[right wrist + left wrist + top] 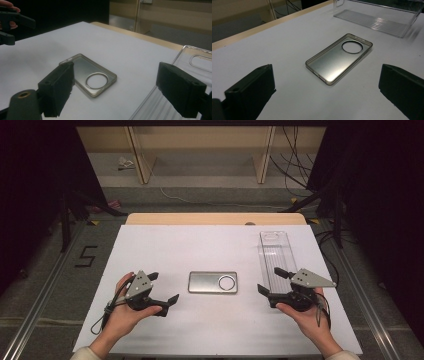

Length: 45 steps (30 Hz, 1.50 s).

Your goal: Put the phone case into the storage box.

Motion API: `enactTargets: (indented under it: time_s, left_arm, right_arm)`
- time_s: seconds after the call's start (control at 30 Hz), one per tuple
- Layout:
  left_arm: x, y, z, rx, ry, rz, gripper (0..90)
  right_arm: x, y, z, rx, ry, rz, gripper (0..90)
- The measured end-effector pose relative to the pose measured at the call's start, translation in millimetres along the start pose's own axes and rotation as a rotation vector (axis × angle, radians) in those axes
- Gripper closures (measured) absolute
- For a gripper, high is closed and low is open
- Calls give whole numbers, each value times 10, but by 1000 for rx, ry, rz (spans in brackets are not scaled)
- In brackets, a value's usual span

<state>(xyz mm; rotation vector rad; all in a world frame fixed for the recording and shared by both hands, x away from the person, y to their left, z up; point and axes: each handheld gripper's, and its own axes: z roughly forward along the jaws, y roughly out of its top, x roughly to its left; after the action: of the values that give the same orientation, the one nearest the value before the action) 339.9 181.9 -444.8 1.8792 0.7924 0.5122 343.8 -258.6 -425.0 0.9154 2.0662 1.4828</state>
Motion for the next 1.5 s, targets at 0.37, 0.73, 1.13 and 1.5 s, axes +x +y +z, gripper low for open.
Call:
enactTargets:
  time_s: [0.37,0.73,1.13,1.5]
  left_arm:
    - [-1,5,-6,-6,1,-3,7]
    - [-5,3,6,-2,-2,-7,16]
    - [4,-1,9,-3,6,-7,25]
    - [13,-8,9,7,20,-2,32]
  right_arm:
    - [41,27,31,11,13,-28,302]
    - [282,131,309,94,109,-125,818]
    - [573,269,899,183,150,-123,900]
    - [917,307,1538,313,155,-133,900]
